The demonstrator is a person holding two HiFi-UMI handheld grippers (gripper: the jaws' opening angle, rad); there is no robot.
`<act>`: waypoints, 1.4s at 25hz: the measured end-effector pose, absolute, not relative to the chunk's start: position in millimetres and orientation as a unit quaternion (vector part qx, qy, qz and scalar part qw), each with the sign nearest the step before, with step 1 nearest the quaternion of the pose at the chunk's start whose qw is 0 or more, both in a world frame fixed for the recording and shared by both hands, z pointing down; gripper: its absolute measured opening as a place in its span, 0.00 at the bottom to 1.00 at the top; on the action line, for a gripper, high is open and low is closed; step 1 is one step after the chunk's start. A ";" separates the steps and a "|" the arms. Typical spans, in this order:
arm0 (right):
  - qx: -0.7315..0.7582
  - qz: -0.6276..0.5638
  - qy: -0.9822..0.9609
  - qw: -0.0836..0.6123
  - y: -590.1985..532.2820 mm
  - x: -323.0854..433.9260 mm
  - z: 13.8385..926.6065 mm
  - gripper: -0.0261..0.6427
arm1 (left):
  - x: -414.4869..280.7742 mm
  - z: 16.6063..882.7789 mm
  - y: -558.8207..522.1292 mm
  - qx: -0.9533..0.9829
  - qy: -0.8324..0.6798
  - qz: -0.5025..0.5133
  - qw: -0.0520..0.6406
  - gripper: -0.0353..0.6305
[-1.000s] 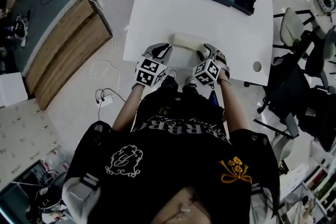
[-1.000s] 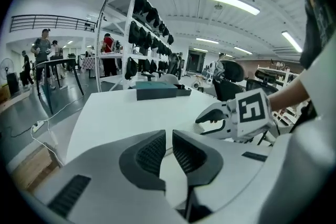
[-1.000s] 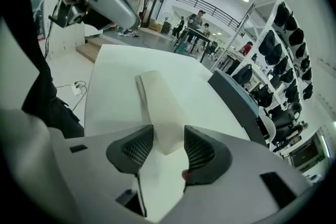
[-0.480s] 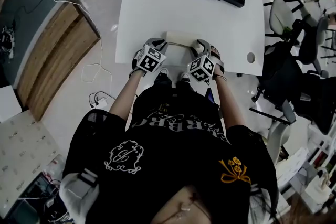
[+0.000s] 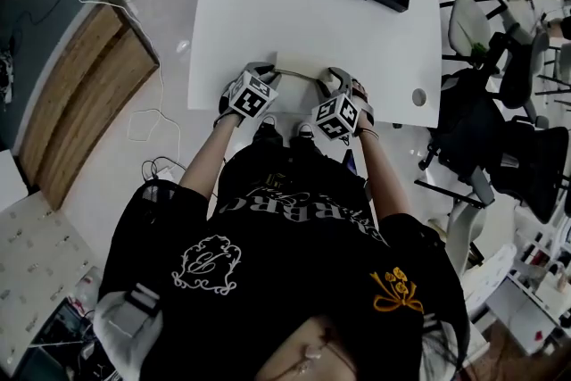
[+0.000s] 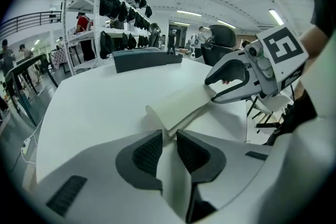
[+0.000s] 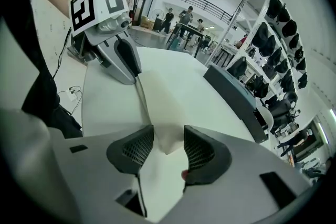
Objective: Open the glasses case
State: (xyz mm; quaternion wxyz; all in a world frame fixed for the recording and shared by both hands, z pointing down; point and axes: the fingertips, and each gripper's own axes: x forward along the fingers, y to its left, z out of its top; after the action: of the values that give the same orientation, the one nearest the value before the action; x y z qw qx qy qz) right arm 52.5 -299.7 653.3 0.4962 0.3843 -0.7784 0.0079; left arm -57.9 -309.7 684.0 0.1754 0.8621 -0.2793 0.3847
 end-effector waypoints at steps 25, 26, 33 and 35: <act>0.446 0.028 -0.764 0.465 -400.2 60.5 622.1 0.15 | -58.8 685.1 -310.5 0.870 -0.267 0.373 0.183 0.19; 0.450 0.035 -0.762 0.465 -404.2 61.0 624.4 0.15 | -59.7 684.9 -310.9 0.870 -0.268 0.372 0.183 0.19; 0.469 0.069 -0.754 0.455 -416.5 62.9 630.7 0.16 | -63.0 683.6 -312.1 0.868 -0.272 0.367 0.193 0.18; 0.470 0.070 -0.754 0.453 -415.5 61.9 630.0 0.16 | -63.9 684.1 -312.2 0.868 -0.271 0.366 0.198 0.18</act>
State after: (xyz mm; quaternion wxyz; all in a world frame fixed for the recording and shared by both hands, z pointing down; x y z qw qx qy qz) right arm 61.9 -415.5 630.0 0.4535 0.4696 -0.7543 0.0696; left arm -63.9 -312.2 684.1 0.1977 0.8680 -0.2710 0.3662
